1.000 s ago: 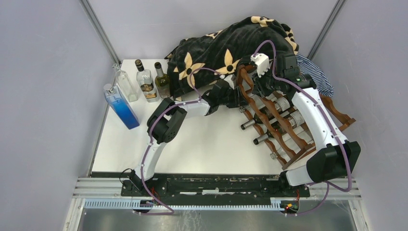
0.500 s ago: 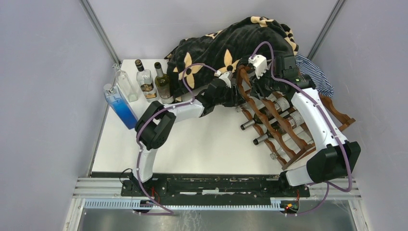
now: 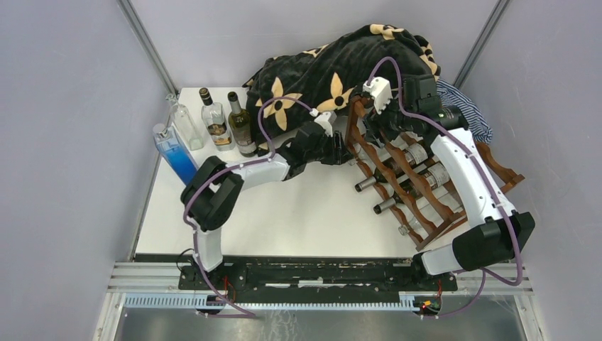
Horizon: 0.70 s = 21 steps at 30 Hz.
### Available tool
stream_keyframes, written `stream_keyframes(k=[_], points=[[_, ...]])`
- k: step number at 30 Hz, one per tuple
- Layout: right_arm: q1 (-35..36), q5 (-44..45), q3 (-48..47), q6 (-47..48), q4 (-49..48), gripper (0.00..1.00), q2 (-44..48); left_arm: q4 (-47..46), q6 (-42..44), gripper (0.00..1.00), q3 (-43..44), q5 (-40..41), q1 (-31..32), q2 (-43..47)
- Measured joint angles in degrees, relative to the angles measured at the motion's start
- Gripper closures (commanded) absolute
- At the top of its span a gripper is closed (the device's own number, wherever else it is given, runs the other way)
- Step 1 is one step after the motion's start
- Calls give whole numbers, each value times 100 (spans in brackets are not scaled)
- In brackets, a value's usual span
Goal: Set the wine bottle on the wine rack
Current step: Place the wine bottle in the wine rack, then pick up the wine bottle from the center of the board.
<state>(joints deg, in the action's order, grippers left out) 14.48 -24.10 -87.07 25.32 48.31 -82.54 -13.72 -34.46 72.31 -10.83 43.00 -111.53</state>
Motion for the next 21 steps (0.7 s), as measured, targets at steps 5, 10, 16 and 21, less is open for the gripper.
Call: stream_keyframes(k=[5,10,16,21], points=[[50,-61,-304,179,55,30,39,2,326,46,-433,2,0,916],[96,-138,-527,332,72,30,238,168,654,46,-581,68,7,1738],[98,-503,-560,466,48,27,546,774,1174,44,-649,348,22,2653],[98,-1073,-337,560,-68,2,761,1375,1681,33,-649,804,22,3412]])
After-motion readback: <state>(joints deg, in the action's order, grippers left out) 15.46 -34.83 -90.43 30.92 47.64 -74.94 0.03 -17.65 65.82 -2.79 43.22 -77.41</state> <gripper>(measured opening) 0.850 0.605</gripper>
